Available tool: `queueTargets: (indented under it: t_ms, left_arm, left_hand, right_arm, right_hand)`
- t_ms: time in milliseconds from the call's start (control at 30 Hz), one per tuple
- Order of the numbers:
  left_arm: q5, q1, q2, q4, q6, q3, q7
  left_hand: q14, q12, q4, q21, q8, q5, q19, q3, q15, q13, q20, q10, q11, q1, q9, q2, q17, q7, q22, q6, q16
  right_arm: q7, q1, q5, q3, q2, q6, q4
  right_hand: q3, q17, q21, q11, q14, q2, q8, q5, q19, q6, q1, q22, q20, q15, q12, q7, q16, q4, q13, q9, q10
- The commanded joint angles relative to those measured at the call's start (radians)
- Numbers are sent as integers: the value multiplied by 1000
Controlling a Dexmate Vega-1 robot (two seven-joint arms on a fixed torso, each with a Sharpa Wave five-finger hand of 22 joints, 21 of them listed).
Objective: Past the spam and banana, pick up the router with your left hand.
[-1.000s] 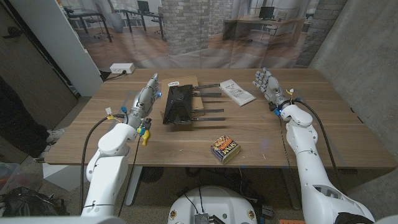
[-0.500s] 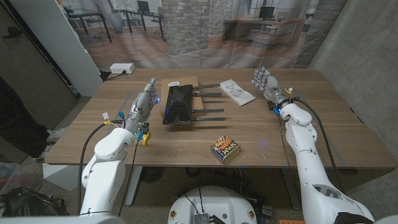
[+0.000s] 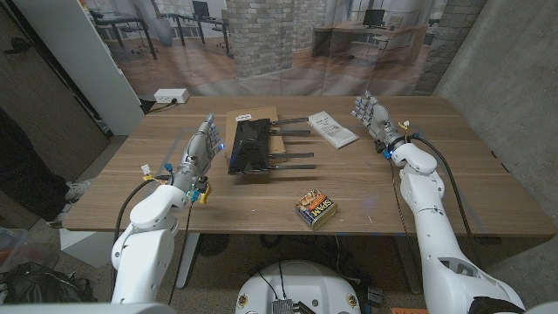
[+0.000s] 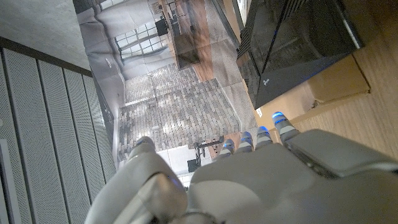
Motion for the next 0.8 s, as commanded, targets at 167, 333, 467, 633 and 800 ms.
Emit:
queueTargets:
  t_ms: [167,333,467,633,800]
  left_arm:
    - [-86,33,-23,-19,50,-12,-2]
    - [-93,54,-33,-40,59,-11,19]
    - [-85,73,-39,-61,62,-9,40]
    - [-77,90,-41,-93,92,-11,65]
    - [-76,104,-49,-106,107,-19,79]
  left_hand:
    - [-97,8,-5,-1,3,10,-22,-10,8,5,8,-108,17,8,2,-10,6,92,4,-220,5]
    - [-96,6,-7,-3,1,10,-22,-14,9,5,9,-111,22,10,2,-14,6,94,4,-231,5]
    - [-99,5,-11,-6,-1,11,-23,-18,9,6,9,-114,25,14,2,-18,6,95,4,-245,3]
    - [-104,3,-14,-9,-1,11,-25,-21,9,7,12,-119,26,18,3,-20,6,95,4,-254,0]
    - [-109,1,-17,-13,0,12,-27,-25,9,8,15,-124,26,24,3,-22,6,95,5,-264,-1]
  right_arm:
    - [5,17,-3,-7,-8,0,17]
    - [5,21,-5,-10,-10,0,20]
    - [8,25,-6,-13,-12,1,24]
    - [10,31,-7,-17,-12,1,31]
    - [10,36,-11,-24,-15,2,32]
  right_hand:
    - [0,3,7,6,4,0,8,8,9,2,-10,2,0,6,8,5,6,-1,3,4,-2]
    - [0,3,8,8,5,1,8,8,9,2,-11,2,1,8,8,5,7,-1,3,4,-1]
    - [0,3,8,8,6,1,8,8,10,2,-11,2,1,7,8,5,7,-1,3,4,-1]
    - [0,3,8,7,6,1,8,8,11,1,-11,2,0,6,9,5,7,-1,3,4,0]
    - [0,3,8,7,7,1,8,8,11,2,-11,2,0,7,8,6,7,-1,3,4,-1]
